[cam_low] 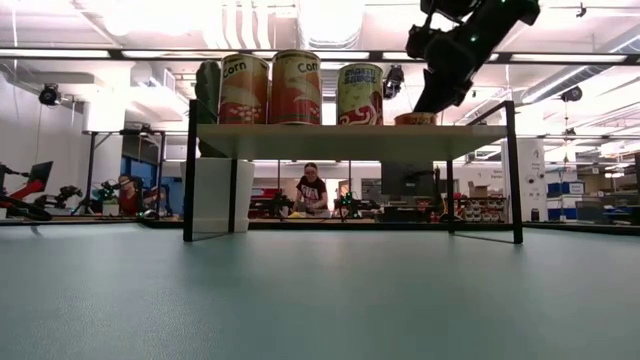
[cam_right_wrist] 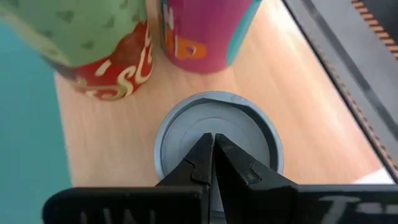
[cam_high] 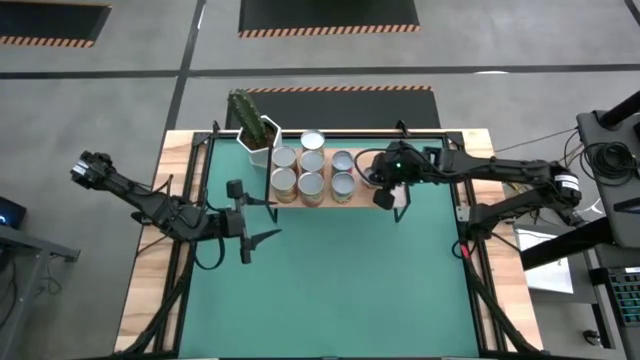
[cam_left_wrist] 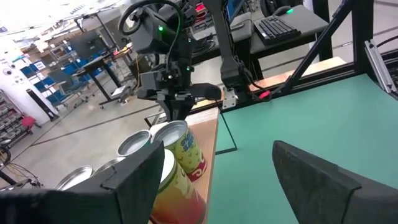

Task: Pick and place cans onto a shelf
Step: Put the canned pineapple rings on the shelf, then return to Home Position

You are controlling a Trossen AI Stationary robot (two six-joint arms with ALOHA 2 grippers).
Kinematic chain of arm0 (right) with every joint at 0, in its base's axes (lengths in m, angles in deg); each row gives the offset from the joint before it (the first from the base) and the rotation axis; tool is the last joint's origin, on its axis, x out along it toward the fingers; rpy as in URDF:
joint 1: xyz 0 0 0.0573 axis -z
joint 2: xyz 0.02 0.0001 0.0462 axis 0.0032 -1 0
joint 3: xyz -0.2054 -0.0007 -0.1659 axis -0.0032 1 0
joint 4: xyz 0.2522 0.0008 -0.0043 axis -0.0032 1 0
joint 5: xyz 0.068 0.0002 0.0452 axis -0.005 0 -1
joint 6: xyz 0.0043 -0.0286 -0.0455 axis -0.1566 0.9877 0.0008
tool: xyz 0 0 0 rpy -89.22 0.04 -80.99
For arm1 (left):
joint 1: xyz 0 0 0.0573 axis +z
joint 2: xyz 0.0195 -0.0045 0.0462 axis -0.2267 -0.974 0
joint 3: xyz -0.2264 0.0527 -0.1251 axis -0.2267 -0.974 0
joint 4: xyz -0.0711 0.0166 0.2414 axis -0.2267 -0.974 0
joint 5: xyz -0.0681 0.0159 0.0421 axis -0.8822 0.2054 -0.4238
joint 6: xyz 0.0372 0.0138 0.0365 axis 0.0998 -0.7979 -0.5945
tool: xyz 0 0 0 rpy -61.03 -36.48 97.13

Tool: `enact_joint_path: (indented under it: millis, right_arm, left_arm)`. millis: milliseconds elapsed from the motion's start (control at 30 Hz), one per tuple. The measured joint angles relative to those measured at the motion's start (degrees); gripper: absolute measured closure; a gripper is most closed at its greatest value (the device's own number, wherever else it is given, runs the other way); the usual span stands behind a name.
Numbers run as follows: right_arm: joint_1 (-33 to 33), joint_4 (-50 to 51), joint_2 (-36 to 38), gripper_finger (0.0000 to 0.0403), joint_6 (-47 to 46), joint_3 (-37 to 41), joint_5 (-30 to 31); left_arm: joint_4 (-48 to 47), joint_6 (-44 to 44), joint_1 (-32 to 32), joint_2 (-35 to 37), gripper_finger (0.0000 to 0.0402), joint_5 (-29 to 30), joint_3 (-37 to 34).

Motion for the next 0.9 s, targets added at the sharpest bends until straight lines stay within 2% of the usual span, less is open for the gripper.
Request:
enact_joint_path:
  millis: [433,900]
  right_arm:
    - [-4.5,4.9,3.7,0.0394,-4.1,0.3,-1.9]
    - [-5.0,3.1,5.1,0.0394,-3.2,-0.3,-0.4]
  left_arm:
    - [0.0,0.0,0.0,0.0,0.0122,0.0,0.0]
    - [0.0,0.3,0.0,0.0,0.0122,0.0,0.0]
